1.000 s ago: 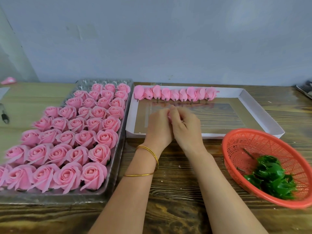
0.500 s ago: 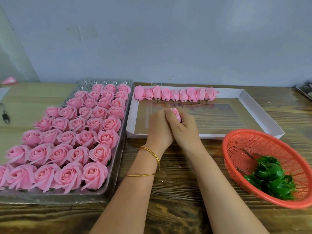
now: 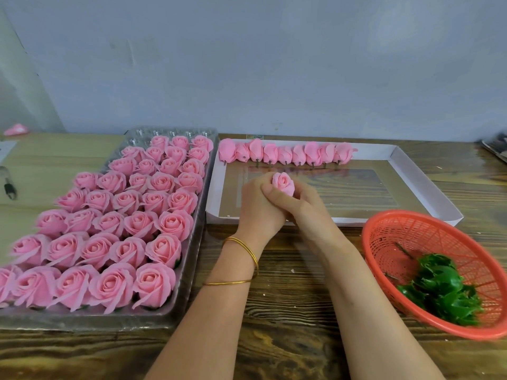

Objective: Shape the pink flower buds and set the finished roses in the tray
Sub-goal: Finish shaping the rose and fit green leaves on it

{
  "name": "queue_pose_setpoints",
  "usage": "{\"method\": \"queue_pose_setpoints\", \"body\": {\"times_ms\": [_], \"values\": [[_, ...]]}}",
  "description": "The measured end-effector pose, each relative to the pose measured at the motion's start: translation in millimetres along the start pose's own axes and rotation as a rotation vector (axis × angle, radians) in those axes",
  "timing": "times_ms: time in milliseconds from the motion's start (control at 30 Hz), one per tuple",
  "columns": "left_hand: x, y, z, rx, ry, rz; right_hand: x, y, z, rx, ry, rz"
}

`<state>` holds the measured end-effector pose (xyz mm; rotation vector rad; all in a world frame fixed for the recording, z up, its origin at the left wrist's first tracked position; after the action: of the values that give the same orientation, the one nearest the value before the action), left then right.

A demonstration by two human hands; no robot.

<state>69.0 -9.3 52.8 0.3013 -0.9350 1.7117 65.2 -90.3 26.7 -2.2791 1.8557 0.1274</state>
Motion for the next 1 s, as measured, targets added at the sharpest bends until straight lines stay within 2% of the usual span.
{"method": "queue_pose_setpoints", "body": {"times_ms": [167, 267, 367, 600, 833, 1000], "values": [[-4, 0, 1, 0.0, 0.006, -0.075, 4, 0, -8, 0.042, 0.031, 0.02], [-5, 0, 0, 0.029, 0.113, -0.092, 18, 1, -21, 0.157, -0.047, 0.173], [-8, -1, 0, 0.004, 0.042, -0.109, 21, 4, -32, 0.314, 0.056, 0.291], [-10, -1, 5, -0.113, -0.134, -0.077, 10, 6, -31, 0.453, 0.431, 0.356], [-11, 0, 1, -0.081, -0.141, -0.061, 5, 4, -25, 0.397, 0.42, 0.304], [-8, 1, 7, -0.1, -0.25, -0.05, 3, 0, -14, 0.251, 0.248, 0.177]]}}
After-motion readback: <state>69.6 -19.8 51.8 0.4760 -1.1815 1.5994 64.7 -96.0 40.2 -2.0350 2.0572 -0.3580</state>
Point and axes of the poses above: each hand's wrist, its own y-axis away from the middle knuckle, its own x-axis out of the back of the hand, z = x × y, the point moved 8 cm from there along -y, towards the middle knuckle, and after that the axes turned 11 degrees about -y, right-handed, at the moved point
